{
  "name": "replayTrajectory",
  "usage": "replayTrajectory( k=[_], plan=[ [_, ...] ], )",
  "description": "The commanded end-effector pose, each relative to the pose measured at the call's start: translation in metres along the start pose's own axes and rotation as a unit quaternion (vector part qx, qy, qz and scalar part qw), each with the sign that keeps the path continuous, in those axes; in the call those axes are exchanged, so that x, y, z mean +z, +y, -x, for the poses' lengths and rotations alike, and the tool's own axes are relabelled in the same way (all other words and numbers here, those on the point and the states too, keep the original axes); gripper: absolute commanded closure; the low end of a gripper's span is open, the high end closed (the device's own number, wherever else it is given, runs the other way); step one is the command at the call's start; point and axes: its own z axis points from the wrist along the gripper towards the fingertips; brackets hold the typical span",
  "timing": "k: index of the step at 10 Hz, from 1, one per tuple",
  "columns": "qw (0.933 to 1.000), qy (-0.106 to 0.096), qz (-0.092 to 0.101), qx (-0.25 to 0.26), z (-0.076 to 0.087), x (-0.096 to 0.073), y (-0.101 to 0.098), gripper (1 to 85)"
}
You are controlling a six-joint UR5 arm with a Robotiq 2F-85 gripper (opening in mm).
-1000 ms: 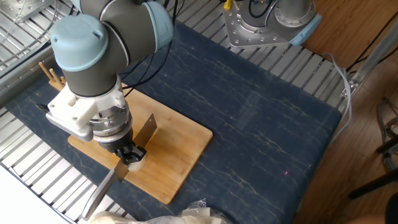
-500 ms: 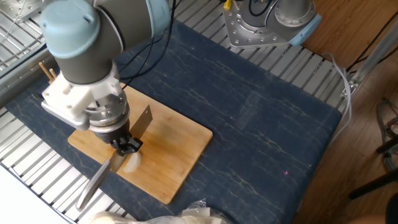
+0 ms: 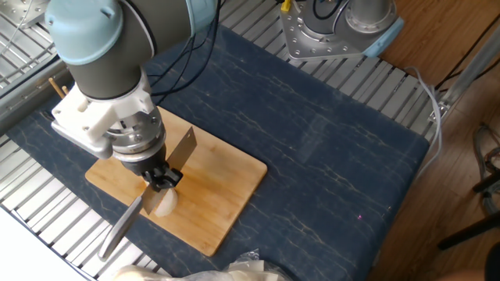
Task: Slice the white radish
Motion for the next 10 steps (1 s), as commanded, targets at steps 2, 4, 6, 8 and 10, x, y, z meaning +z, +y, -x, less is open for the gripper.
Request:
replayTrajectory(
  k=[2,4,6,8,10],
  plan=[
    [0.9999,-0.005,0.01,0.006,0.007,-0.003,0.01,84.7],
    [0.9999,-0.009,0.01,0.003,0.012,0.002,0.007,84.7],
    [0.9999,-0.01,0.01,0.003,0.013,0.004,0.007,84.7],
    [0.9999,-0.011,0.01,0.004,0.014,0.006,0.008,84.7],
    [0.9999,-0.011,0.007,0.003,0.015,0.008,0.007,84.7]
  ],
)
